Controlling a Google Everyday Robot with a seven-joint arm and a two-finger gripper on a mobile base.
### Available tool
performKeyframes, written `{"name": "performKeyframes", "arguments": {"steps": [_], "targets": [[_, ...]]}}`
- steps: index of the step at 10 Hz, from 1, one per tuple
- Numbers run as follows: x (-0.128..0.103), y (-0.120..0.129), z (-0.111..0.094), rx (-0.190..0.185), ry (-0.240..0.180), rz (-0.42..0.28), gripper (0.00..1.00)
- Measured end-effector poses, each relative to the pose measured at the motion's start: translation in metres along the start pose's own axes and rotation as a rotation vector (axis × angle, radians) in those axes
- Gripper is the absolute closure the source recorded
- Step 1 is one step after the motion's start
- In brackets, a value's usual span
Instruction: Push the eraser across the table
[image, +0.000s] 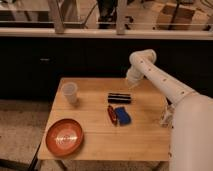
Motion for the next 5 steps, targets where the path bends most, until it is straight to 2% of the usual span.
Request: {"name": "performKeyframes", "arguments": {"steps": [1,2,4,5], "targets": [[0.023,0.009,0.011,-0.017,0.009,0.040,1.00],[0.034,0.016,0.021,-0.031,0.010,0.064,1.00],[0.048,0.027,0.038,-0.052,-0.004,0.104,1.00],[0.052,0.034,0.039,-0.059,-0.016,0.121,1.00]]}}
